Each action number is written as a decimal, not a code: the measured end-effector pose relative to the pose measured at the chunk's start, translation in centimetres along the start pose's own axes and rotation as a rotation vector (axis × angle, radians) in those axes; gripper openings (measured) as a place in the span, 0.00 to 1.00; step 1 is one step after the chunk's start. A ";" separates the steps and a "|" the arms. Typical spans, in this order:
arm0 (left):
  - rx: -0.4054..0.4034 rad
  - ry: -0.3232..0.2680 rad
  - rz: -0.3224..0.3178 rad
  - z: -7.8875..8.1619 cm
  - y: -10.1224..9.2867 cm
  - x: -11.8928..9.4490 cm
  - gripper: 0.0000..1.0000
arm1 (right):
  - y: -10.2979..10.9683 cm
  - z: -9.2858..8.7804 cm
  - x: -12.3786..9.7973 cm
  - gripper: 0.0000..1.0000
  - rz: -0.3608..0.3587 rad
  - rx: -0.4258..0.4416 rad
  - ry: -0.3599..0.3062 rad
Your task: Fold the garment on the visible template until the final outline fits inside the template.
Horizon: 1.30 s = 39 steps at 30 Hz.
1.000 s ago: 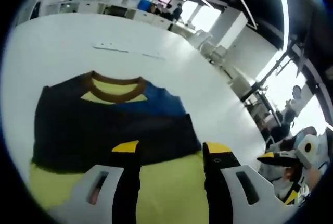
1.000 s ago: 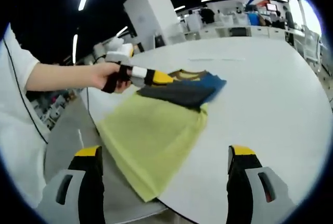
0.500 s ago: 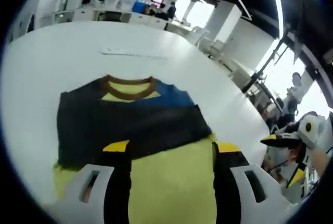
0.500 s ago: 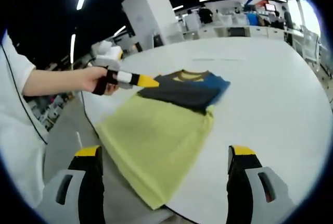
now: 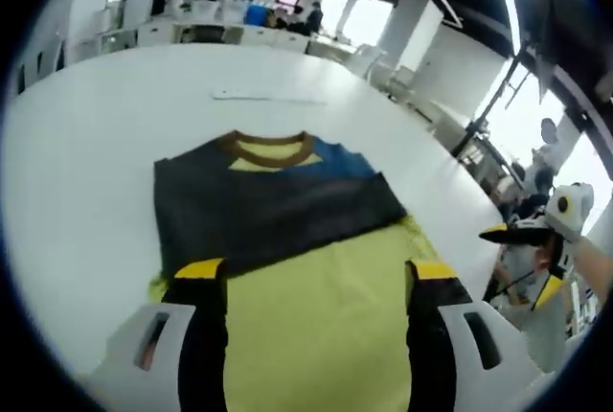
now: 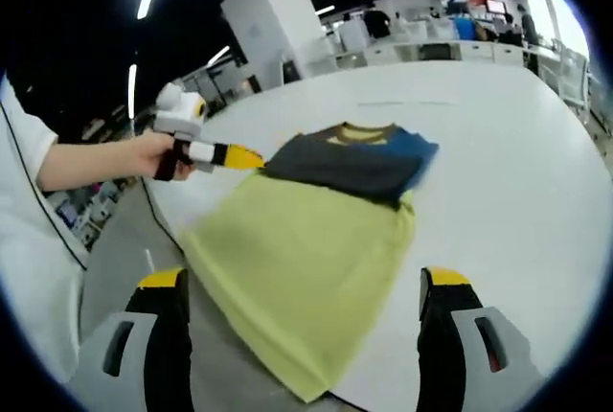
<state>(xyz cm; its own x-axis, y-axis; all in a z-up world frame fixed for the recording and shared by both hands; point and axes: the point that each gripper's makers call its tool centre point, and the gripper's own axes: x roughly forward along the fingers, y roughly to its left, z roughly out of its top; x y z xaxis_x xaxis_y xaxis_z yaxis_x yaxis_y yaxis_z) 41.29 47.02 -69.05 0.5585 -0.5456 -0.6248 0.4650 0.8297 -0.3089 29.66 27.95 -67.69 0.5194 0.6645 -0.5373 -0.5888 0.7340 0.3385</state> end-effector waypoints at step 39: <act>0.001 -0.024 0.005 -6.3 4.0 -12.7 0.99 | 1.1 -0.1 -1.4 0.97 -0.058 0.000 0.034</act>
<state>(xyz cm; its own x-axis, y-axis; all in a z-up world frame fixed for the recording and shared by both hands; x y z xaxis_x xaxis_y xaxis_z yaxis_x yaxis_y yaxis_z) 31.72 57.96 -66.89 0.5767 -0.5445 -0.6091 0.4634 0.8320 -0.3051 28.23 27.81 -66.68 0.5317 0.6155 -0.5818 -0.5583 0.7713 0.3057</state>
